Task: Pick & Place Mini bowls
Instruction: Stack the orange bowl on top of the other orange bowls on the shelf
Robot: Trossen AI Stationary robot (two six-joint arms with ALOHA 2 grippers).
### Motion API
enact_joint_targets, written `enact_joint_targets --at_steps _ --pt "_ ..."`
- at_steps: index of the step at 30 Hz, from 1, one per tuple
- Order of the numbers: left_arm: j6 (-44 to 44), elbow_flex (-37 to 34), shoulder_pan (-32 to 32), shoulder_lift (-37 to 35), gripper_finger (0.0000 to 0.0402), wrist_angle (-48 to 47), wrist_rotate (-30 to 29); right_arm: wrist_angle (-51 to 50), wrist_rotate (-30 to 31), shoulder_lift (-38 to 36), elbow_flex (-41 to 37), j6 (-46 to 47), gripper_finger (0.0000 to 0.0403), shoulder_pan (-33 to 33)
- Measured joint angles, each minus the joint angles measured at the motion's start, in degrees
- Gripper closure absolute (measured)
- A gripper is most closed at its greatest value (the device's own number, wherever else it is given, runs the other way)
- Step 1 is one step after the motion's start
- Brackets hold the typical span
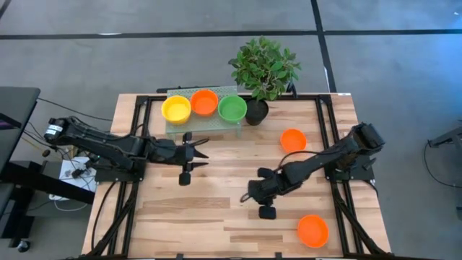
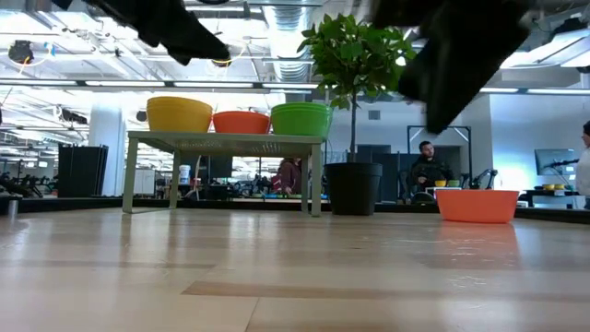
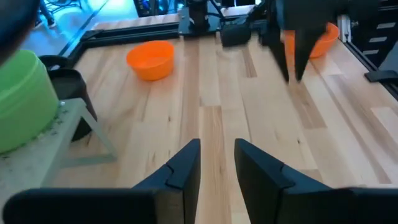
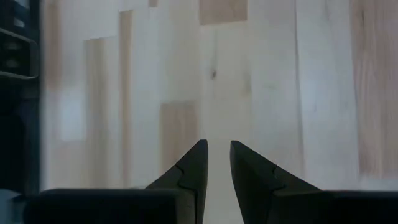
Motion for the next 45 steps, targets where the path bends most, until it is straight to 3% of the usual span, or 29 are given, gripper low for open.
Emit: enact_joint_targets --at_steps 3,6,10,17,22,32,45 --pt "-1.4 -1.5 -0.1 0.0 0.0302 0.7 0.0 -4.9 4.7 -4.1 0.0 4.4 0.0339 3.2" --pt "-2.7 -2.1 -0.1 0.0 0.0302 2.4 -0.2 -11.6 14.1 -8.2 -0.5 8.7 0.0339 6.5" --pt "-2.8 -2.3 -0.1 0.0 0.0302 4.7 -0.2 -18.5 21.9 -15.1 -5.6 18.7 0.0339 7.9" --pt "-2.5 -2.3 0.1 0.0 0.0302 8.1 -0.2 -19.6 22.0 -27.9 -18.1 21.6 0.0339 0.3" --pt "-2.5 -2.3 0.2 0.0 0.0302 8.2 -0.2 -19.5 21.9 -31.4 -22.3 17.8 0.0339 -8.3" --pt "-2.5 -2.3 0.2 0.0 0.0302 8.6 -0.1 -16.0 15.5 -28.5 -22.7 3.4 0.0339 -22.5" --pt "-2.8 -2.3 0.2 0.0 0.0302 8.9 0.0 -15.0 12.4 -20.2 -22.7 4.1 0.0339 -34.8"
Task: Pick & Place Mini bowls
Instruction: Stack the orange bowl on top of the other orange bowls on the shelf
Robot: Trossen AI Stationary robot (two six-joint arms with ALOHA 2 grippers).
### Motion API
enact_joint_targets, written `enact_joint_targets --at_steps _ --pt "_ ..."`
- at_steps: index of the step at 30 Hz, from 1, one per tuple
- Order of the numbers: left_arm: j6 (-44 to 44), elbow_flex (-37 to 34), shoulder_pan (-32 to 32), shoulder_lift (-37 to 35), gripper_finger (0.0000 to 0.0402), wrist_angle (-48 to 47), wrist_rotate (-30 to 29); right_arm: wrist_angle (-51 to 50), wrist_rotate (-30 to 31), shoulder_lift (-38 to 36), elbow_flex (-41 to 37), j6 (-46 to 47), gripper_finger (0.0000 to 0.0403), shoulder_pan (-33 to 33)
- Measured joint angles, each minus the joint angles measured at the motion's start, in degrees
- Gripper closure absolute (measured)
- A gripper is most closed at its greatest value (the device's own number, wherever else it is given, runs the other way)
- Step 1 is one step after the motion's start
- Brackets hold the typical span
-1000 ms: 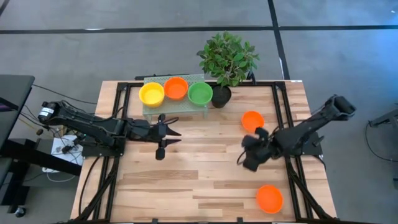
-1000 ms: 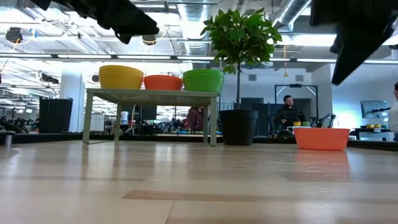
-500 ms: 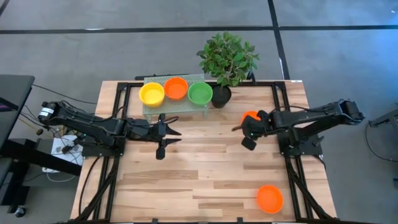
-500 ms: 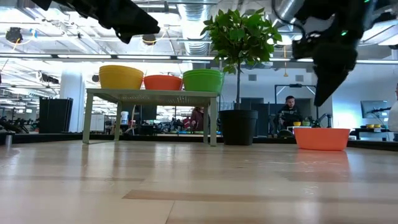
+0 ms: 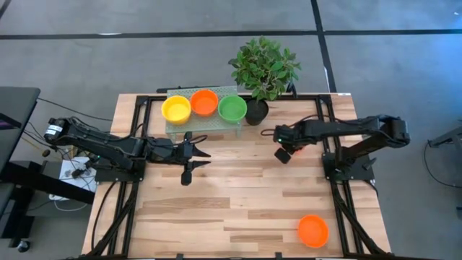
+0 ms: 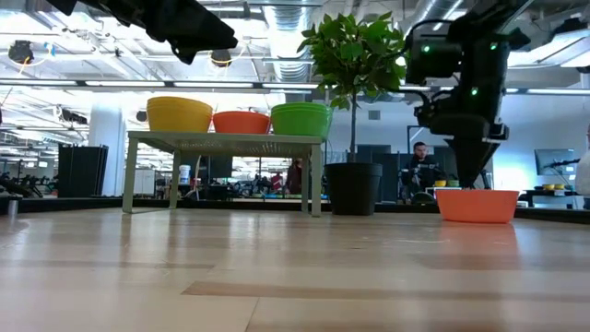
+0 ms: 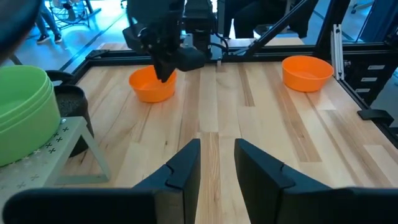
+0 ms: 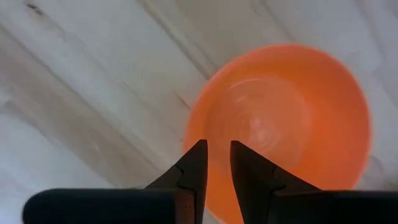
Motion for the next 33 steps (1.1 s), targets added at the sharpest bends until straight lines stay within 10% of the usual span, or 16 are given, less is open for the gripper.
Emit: enact_joint_targets --at_steps 33 --pt "0.0 0.0 0.0 0.0 0.0302 0.0 -0.2 3.3 -7.4 1.7 0.0 -0.4 0.0339 -1.5"
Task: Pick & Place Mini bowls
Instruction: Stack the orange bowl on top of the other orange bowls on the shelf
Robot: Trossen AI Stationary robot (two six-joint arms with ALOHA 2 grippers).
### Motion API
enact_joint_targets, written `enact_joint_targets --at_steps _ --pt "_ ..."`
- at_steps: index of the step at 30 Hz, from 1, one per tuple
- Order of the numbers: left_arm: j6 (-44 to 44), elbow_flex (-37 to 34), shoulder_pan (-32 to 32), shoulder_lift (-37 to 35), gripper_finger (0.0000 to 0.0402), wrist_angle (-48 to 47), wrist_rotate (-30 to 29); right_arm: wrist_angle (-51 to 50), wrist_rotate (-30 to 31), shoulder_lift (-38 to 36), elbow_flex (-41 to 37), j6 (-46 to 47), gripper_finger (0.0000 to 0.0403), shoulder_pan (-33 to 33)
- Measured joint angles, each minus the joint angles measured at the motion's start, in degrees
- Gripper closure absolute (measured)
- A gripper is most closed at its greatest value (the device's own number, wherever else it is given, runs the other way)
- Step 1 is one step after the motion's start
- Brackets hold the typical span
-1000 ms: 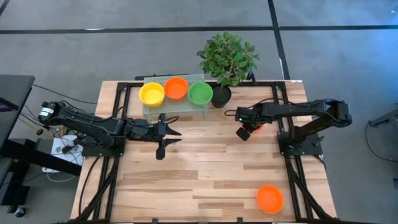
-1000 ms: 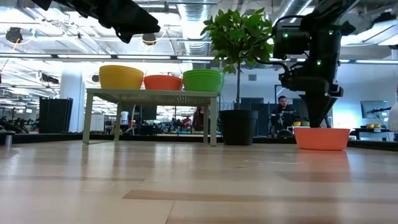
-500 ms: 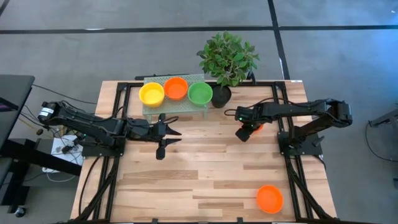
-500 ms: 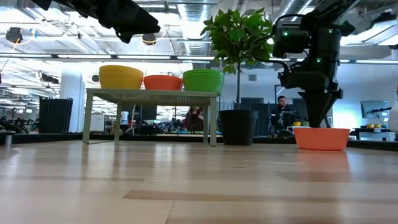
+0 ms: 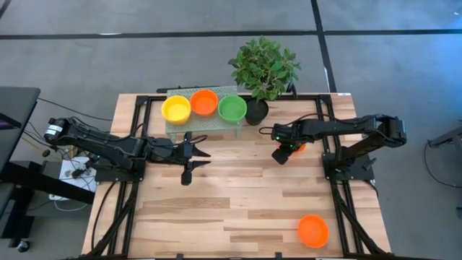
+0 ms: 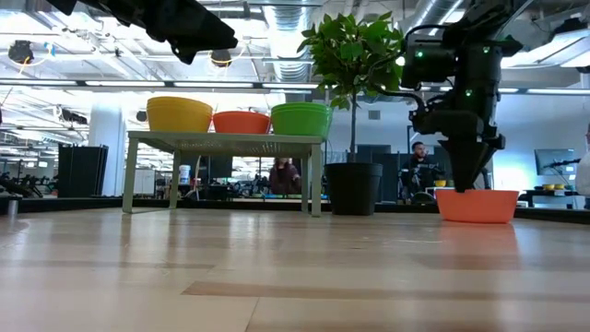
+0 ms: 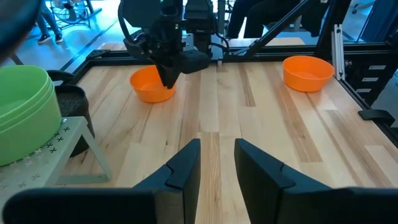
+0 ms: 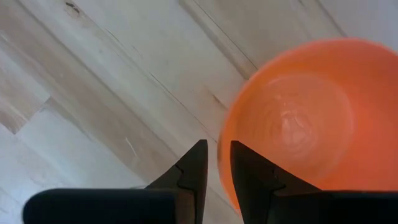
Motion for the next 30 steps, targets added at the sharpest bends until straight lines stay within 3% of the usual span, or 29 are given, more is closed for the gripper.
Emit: enact_joint_targets --at_steps 10,16,19,25,30 --pt "0.0 0.0 -0.1 0.0 0.0302 0.4 0.0 1.5 0.4 3.6 0.0 0.0 0.0342 0.1" --pt "0.0 0.0 -0.1 0.0 0.0302 0.4 0.0 1.3 0.8 3.3 0.0 -0.1 0.0393 0.1" --pt "-0.1 0.0 -0.1 0.0 0.0302 0.4 0.2 1.3 0.8 3.3 0.0 0.0 0.0391 0.2" --pt "-1.7 0.0 -0.1 0.0 0.0302 0.8 7.3 2.4 0.6 3.4 2.5 -0.1 0.0398 3.8" --pt "-2.1 0.0 -1.2 0.1 0.0302 1.5 9.4 5.0 0.2 3.4 9.3 0.0 0.0400 9.8"
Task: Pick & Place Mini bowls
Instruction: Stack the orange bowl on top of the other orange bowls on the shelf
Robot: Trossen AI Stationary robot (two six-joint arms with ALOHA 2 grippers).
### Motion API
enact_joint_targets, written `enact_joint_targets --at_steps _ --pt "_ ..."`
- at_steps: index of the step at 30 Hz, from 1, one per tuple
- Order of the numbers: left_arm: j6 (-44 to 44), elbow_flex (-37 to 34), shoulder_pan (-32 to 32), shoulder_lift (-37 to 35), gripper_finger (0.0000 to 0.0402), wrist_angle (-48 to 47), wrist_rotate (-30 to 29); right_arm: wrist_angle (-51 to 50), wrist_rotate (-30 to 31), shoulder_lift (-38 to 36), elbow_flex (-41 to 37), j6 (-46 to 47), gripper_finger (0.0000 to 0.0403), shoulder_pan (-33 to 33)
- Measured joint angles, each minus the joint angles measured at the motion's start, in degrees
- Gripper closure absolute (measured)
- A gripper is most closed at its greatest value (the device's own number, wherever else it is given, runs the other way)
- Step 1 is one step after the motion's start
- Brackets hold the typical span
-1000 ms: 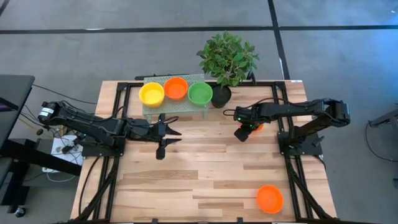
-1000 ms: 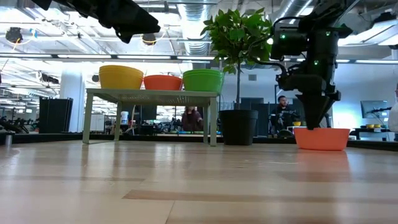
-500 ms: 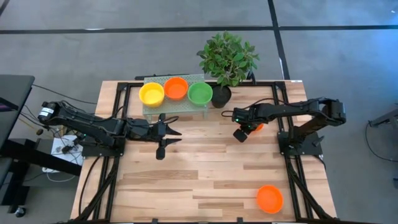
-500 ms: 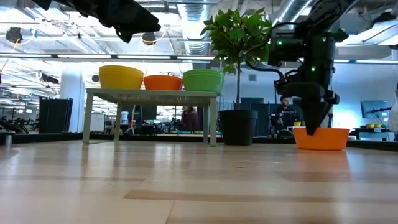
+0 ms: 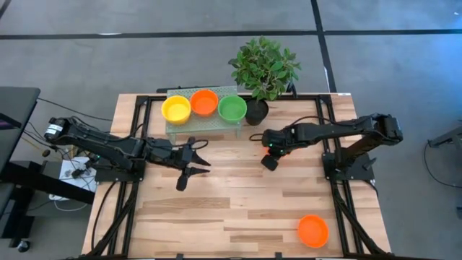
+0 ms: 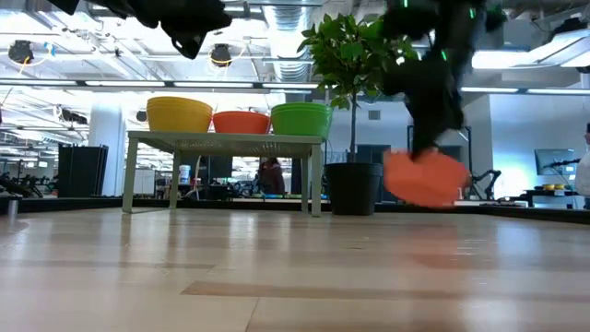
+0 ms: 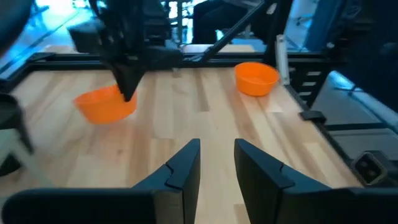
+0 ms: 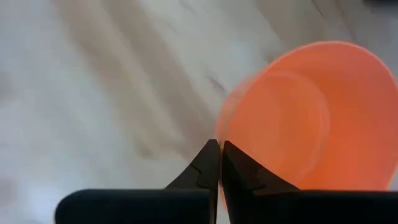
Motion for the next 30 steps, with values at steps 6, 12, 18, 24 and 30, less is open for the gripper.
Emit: enact_joint_targets --at_steps 6,12,18,24,30 --pt "-0.7 0.0 -3.8 3.3 0.0302 5.4 0.1 8.9 0.0 2.5 8.2 -1.1 0.0401 8.4" --pt "-0.7 0.1 -4.5 8.3 0.0302 10.4 0.2 8.0 0.0 14.0 19.3 -5.6 0.0402 15.8" --pt "-0.7 0.0 -4.8 12.7 0.0302 10.3 2.1 5.4 -1.3 25.2 33.0 -12.8 0.0402 20.1" --pt "1.9 0.1 -6.2 16.7 0.0302 10.6 5.3 2.3 -6.9 31.0 43.0 -13.4 0.0403 21.0" --pt "2.3 0.1 -8.2 18.0 0.0302 10.5 5.8 2.5 -9.1 32.2 45.2 -13.4 0.0403 21.0"
